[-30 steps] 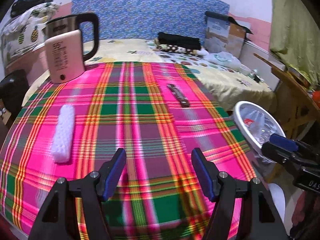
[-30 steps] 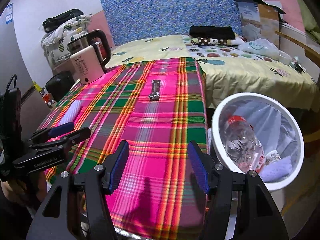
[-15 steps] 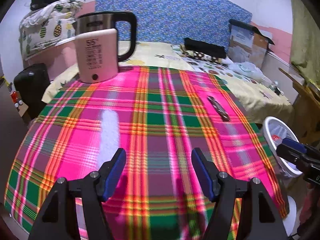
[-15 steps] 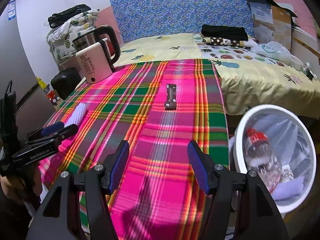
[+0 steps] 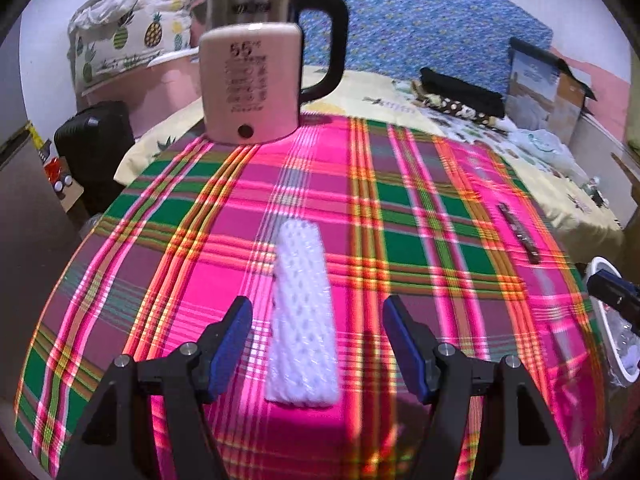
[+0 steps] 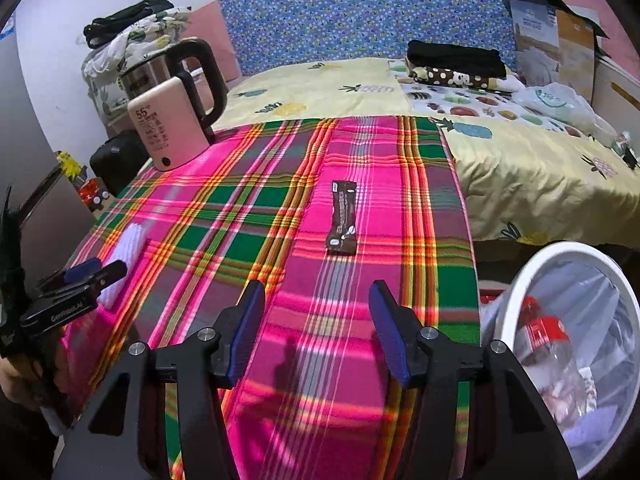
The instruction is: Collect trash
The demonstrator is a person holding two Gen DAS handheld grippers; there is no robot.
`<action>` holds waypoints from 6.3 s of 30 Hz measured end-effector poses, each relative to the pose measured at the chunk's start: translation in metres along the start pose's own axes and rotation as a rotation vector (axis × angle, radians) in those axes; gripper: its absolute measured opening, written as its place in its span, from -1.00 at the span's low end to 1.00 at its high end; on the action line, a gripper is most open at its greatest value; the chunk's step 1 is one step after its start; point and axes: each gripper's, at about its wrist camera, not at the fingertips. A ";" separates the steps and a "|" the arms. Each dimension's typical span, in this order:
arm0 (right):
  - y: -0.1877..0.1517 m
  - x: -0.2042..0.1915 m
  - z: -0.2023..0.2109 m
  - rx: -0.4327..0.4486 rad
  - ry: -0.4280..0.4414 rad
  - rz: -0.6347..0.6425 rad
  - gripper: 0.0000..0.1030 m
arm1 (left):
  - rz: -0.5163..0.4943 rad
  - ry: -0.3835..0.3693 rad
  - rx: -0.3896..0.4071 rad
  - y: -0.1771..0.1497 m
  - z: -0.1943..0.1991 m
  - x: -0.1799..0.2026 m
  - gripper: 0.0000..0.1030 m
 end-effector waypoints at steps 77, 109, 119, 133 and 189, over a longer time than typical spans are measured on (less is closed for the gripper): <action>-0.045 0.094 0.093 0.137 -0.143 -0.237 -0.46 | -0.374 -0.448 0.040 0.008 0.062 0.223 -0.44; -0.067 0.176 0.098 0.093 -0.274 -0.390 -0.45 | -0.536 -0.710 -0.031 0.022 0.039 0.368 -0.24; -0.069 0.171 0.109 0.122 -0.270 -0.382 -0.44 | -0.501 -0.719 -0.009 0.026 0.044 0.354 0.03; -0.063 0.130 0.115 0.148 -0.233 -0.300 0.08 | -0.457 -0.654 0.033 0.015 0.071 0.301 0.04; -0.095 0.031 0.130 0.160 -0.143 -0.130 0.08 | -0.316 -0.365 0.094 -0.057 0.125 0.170 0.05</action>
Point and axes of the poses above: each gripper's, at about its wrist camera, not at the fingertips, and z roughly against the way its jaws point, x to its right, y to its top, and after that the axes turned 7 degrees about -z, right-handed
